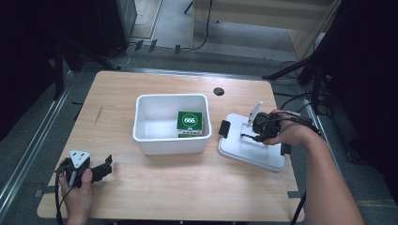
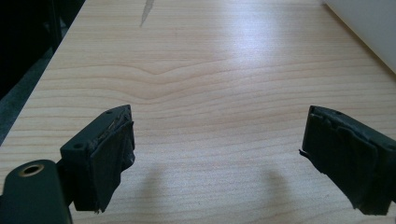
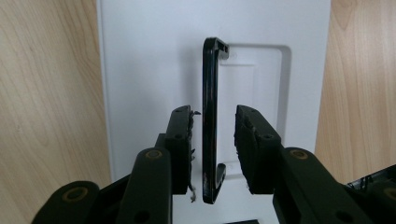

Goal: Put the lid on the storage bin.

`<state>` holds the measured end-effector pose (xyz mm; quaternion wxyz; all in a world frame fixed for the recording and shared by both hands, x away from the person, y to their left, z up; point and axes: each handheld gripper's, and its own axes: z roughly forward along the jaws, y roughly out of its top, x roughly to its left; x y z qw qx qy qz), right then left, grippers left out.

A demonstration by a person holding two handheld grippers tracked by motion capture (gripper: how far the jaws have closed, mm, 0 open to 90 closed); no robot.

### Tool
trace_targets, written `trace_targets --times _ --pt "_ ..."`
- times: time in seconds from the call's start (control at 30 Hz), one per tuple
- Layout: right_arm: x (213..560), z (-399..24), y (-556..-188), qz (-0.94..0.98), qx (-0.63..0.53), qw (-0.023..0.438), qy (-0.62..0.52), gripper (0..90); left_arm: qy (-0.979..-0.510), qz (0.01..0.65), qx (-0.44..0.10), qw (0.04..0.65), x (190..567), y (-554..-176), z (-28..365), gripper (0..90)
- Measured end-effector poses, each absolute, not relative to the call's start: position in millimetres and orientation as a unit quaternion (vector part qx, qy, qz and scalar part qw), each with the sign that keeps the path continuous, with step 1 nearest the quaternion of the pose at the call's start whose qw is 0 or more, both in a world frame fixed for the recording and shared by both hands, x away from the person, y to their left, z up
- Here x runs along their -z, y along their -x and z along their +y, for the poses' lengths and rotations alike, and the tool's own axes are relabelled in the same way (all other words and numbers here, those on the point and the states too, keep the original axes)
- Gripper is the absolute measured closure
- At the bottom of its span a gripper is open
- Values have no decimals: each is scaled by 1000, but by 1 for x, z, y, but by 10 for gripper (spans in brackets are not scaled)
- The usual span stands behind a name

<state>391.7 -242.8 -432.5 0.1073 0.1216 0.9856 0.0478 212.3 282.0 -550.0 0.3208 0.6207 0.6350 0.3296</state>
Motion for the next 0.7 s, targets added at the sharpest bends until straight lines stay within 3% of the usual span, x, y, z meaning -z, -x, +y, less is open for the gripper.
trace_targets --times 0.27,0.7 --pt "446 -251 -399 986 -44 96 -131 809 -621 635 -330 320 550 -212 282 95" --pt "455 -249 -406 983 -29 115 -140 836 -619 636 -329 323 550 -211 282 95"
